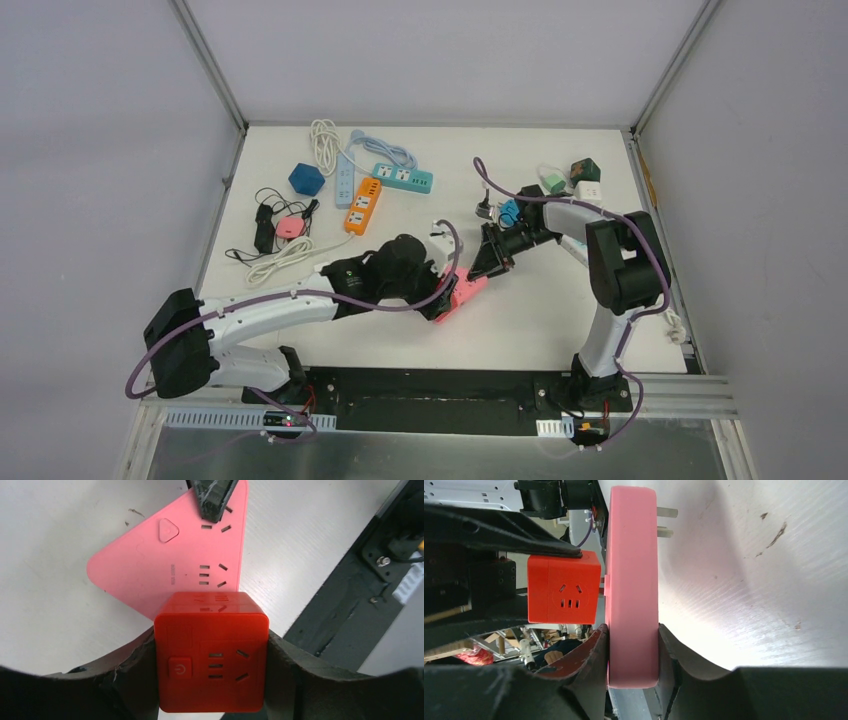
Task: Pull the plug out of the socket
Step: Remove the plug from the socket.
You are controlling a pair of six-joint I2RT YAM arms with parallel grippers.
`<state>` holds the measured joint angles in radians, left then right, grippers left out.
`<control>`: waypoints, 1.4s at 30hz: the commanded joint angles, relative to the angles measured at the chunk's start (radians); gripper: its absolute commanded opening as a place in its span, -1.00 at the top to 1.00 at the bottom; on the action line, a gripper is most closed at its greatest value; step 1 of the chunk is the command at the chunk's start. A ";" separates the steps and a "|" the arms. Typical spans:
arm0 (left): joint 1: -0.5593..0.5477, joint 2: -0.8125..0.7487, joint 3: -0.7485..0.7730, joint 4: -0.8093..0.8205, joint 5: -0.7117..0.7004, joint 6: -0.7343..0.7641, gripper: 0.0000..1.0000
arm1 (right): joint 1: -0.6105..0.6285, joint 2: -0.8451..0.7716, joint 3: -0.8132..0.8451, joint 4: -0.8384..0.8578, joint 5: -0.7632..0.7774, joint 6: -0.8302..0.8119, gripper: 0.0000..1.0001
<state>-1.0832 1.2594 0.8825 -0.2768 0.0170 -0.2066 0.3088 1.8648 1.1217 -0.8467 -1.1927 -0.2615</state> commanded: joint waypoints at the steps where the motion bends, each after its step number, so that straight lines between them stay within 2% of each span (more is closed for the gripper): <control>1: 0.139 -0.084 -0.064 0.299 0.110 -0.240 1.00 | 0.005 -0.012 0.007 0.040 0.063 -0.051 1.00; 4: 0.108 -0.090 -0.023 0.191 0.018 -0.132 1.00 | 0.006 -0.012 0.007 0.039 0.061 -0.051 1.00; 7: -0.028 -0.047 0.040 0.097 -0.189 0.056 1.00 | 0.007 -0.012 0.007 0.040 0.061 -0.051 1.00; 9: -0.069 -0.014 0.070 0.069 -0.233 0.093 1.00 | 0.007 -0.013 0.008 0.039 0.064 -0.052 1.00; 12: -0.062 -0.010 0.060 0.104 -0.219 0.043 1.00 | 0.007 -0.012 0.008 0.039 0.066 -0.053 1.00; 15: 0.032 -0.073 -0.024 0.210 -0.091 -0.091 1.00 | 0.007 -0.014 0.007 0.039 0.067 -0.053 1.00; 17: 0.069 -0.128 -0.060 0.233 -0.132 -0.152 1.00 | 0.008 -0.011 0.008 0.039 0.067 -0.053 1.00; 19: 0.060 -0.163 -0.056 0.181 -0.212 -0.127 1.00 | 0.008 -0.010 0.009 0.040 0.067 -0.053 1.00; 21: 0.041 -0.180 -0.055 0.171 -0.231 -0.089 1.00 | 0.009 -0.009 0.009 0.039 0.065 -0.053 1.00; 26: 0.023 -0.187 -0.075 0.272 -0.108 -0.077 1.00 | 0.009 -0.009 0.009 0.040 0.070 -0.051 1.00; 28: 0.020 -0.172 -0.067 0.269 -0.108 -0.076 1.00 | 0.009 -0.010 0.008 0.041 0.070 -0.051 1.00; 30: 0.000 -0.130 -0.035 0.210 -0.161 -0.037 1.00 | 0.009 -0.009 0.007 0.042 0.069 -0.050 1.00; 34: -0.120 0.012 0.072 0.047 -0.401 0.091 1.00 | 0.009 -0.009 0.007 0.044 0.068 -0.049 1.00; 36: -0.157 0.054 0.119 0.014 -0.458 0.100 1.00 | 0.009 -0.009 0.008 0.044 0.068 -0.048 1.00; 40: -0.154 -0.021 0.060 0.129 -0.409 0.060 1.00 | 0.005 -0.013 0.010 0.041 0.063 -0.051 1.00; 42: -0.124 -0.087 0.018 0.173 -0.335 0.025 1.00 | 0.002 -0.011 0.014 0.029 0.053 -0.066 1.00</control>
<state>-1.2499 1.3056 0.9363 -0.2134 -0.3191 -0.1631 0.3130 1.8671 1.1217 -0.8124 -1.1027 -0.2947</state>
